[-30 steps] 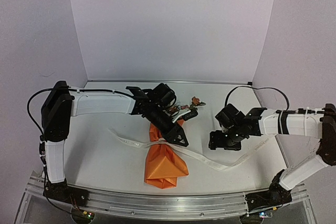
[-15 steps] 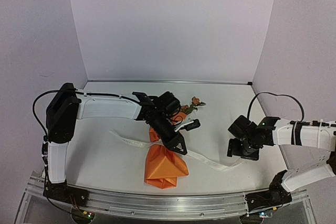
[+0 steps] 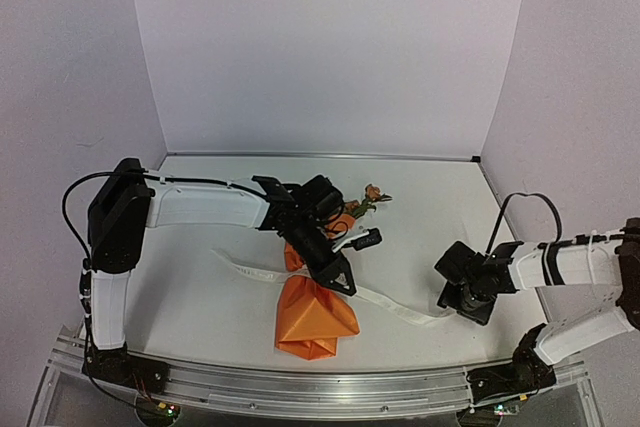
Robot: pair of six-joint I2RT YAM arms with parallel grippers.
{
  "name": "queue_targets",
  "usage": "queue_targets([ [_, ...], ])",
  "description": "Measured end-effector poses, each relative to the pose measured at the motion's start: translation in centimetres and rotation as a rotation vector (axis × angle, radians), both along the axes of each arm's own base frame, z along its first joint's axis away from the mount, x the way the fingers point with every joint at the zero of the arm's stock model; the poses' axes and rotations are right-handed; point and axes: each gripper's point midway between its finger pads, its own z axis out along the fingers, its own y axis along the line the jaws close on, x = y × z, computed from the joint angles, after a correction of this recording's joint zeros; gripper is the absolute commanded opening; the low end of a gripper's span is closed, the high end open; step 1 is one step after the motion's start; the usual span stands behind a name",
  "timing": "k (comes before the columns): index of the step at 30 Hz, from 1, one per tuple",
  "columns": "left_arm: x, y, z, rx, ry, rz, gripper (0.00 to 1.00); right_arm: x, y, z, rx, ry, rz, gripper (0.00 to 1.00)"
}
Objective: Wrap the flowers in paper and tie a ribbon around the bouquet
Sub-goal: Cross the half-tied ribbon over the folded bouquet.
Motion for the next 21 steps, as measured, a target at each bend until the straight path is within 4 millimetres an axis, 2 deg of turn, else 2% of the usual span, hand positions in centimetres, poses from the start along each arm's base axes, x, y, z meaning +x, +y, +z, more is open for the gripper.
queue_targets([
  [4, -0.1, 0.2, -0.3, 0.007, 0.004, -0.002, 0.08, 1.0, -0.9, -0.2, -0.002, -0.071, -0.076, 0.48],
  [9, -0.3, 0.4, -0.7, 0.015, 0.009, -0.003, 0.09, 2.8, -1.1, -0.1, 0.04, -0.178, -0.15, 0.01],
  [16, -0.5, 0.6, -1.2, 0.017, 0.013, -0.01, 0.08, 4.0, 0.1, 0.2, 0.104, -0.168, -0.125, 0.0],
  [18, -0.5, 0.6, -1.3, 0.011, 0.008, -0.014, 0.08, 5.6, 1.3, 1.4, 0.13, -0.169, -0.1, 0.0],
  [21, -0.4, 0.5, -1.2, -0.002, -0.007, -0.022, 0.08, 9.5, 3.9, 4.4, 0.204, -0.215, -0.072, 0.0],
])
